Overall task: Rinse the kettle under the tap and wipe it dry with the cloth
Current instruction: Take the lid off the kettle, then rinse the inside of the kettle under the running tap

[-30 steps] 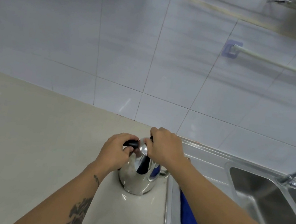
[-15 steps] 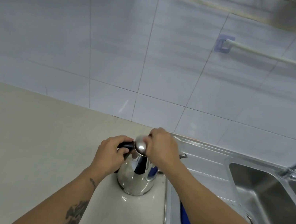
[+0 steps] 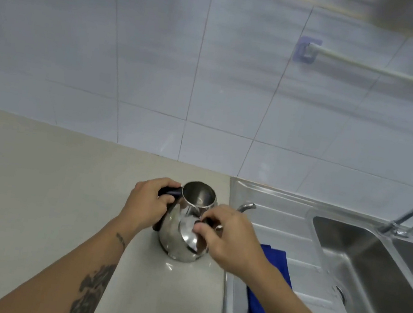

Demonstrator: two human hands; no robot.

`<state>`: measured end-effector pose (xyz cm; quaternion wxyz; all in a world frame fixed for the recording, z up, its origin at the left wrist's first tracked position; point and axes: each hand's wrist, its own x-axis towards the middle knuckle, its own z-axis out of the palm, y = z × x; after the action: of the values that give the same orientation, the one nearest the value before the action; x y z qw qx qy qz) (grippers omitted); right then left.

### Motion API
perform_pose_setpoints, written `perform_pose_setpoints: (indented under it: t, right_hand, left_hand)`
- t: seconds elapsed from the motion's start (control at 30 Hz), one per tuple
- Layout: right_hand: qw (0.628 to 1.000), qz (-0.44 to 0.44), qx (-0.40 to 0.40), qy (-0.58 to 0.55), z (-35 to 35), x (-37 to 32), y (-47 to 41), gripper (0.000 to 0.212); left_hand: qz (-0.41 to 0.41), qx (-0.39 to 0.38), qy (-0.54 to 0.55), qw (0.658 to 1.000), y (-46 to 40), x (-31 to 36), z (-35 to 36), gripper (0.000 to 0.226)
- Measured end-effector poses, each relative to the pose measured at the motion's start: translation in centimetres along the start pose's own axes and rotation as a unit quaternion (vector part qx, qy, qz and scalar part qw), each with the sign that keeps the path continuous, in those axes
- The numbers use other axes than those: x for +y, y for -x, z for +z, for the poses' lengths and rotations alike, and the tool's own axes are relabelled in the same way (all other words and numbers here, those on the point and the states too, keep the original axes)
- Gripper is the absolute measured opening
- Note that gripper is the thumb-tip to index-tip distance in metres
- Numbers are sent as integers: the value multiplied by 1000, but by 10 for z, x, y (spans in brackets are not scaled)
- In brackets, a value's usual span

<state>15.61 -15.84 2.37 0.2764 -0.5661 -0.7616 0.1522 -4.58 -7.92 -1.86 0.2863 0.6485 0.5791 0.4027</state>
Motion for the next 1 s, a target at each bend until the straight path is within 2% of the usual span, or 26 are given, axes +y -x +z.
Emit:
perform_pose_setpoints:
  t: [0.17, 0.43, 0.53, 0.6, 0.67, 0.73, 0.8, 0.87, 0.93, 1.0]
  right_hand:
    - [990, 6, -99, 97, 43, 25, 33, 27]
    - [973, 13, -158, 168, 93, 43, 53, 27]
    - [977, 27, -155, 147, 94, 46, 55, 30]
    - [984, 78, -132, 93, 85, 50, 54, 30]
    - [983, 166, -81, 2, 72, 56, 52, 19]
    - [965, 250, -23, -73, 59, 66, 45, 6]
    - [937, 312, 41, -149, 48, 77, 35, 9]
    - [907, 338, 93, -234, 39, 84, 23, 24]
    - [891, 330, 98, -295, 33, 84, 9, 35]
    - [872, 328, 84, -355, 29, 79, -5, 30]
  left_hand:
    - [-14, 5, 11, 1000, 1, -3, 3, 36]
    - [-37, 17, 27, 999, 5, -4, 7, 38]
    - [-32, 16, 30, 999, 6, -4, 6, 39]
    - [-23, 11, 25, 999, 7, -5, 5, 40]
    - [-6, 5, 19, 1000, 7, -8, 4, 43]
    - [16, 7, 22, 1000, 7, -10, 3, 43]
    - [16, 25, 31, 999, 8, -11, 2, 40]
    - [-2, 45, 45, 998, 9, -13, 0, 38]
    - [-19, 54, 64, 996, 11, -15, 0, 37]
    - [-29, 61, 82, 994, 13, -17, 0, 36]
